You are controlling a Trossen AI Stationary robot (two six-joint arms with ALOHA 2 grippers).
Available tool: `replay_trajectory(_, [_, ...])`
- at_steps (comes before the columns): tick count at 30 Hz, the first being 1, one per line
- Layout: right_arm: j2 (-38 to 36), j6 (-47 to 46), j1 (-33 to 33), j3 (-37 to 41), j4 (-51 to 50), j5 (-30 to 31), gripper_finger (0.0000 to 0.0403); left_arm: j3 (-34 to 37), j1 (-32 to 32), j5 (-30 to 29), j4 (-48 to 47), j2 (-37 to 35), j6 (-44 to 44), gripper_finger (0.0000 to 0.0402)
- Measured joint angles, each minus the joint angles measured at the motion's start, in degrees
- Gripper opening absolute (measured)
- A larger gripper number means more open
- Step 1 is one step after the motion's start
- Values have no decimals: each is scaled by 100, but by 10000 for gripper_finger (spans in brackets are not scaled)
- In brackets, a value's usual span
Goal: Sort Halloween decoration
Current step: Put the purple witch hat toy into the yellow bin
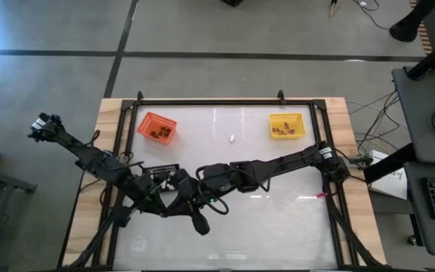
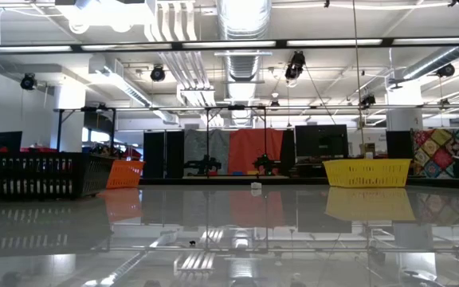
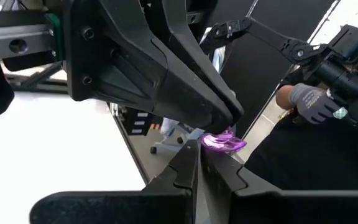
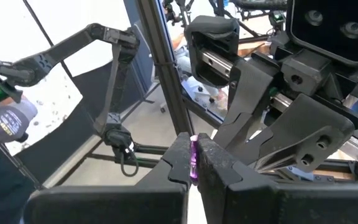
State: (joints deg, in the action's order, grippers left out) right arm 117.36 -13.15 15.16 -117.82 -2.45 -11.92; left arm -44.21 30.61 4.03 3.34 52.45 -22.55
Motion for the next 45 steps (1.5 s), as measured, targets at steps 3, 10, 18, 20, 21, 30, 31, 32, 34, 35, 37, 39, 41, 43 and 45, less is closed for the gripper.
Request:
replay_trajectory(3, [-4, -39, 0, -8, 12, 7, 9, 0, -19, -5, 115, -4, 123, 0])
replay_trajectory(10, [38, -35, 7, -15, 30, 116, 31, -199, -25, -34, -28, 2, 264, 0])
replay_trajectory(18, [38, -37, -39, -4, -27, 136, 34, -258, -26, -58, -271, 7, 246, 0])
replay_trajectory(20, [38, -32, -39, -2, -28, 135, 24, -258, -26, -59, -275, 7, 241, 0])
replay_trajectory(21, [38, -32, -39, -2, -23, 137, 17, -258, -26, -59, -277, 7, 240, 0])
replay_trajectory(30, [43, -37, -57, -149, -114, 171, 9, -271, -28, -297, -538, 2, 189, 1])
replay_trajectory(31, [53, -39, -57, -176, -120, 190, 9, -284, -40, -351, -548, 2, 191, 2])
replay_trajectory(32, [55, -39, -57, -195, -142, 190, 9, -286, -44, -373, -591, 2, 195, 4])
replay_trajectory(34, [57, -38, -57, -225, -150, 187, 9, -286, -39, -469, -588, 2, 199, 10])
replay_trajectory(35, [57, -39, -57, -234, -146, 217, 9, -286, -41, -493, -588, -9, 200, 13])
replay_trajectory(37, [57, -35, -57, -247, -162, 307, 9, -286, -46, -517, -592, -11, 223, 21])
replay_trajectory(39, [50, -32, -56, -251, -294, 433, 8, -286, -46, -529, -679, -11, 239, 29])
replay_trajectory(41, [19, -30, -55, -251, -507, 571, 8, -283, -47, -552, -835, -9, 229, 36])
replay_trajectory(43, [-11, -25, -71, -254, -733, 658, 8, -354, -50, -583, -1177, -9, 211, 43])
replay_trajectory(45, [-56, 15, -88, -320, -1087, 791, 8, -485, -50, -678, -1633, -9, 207, 48])
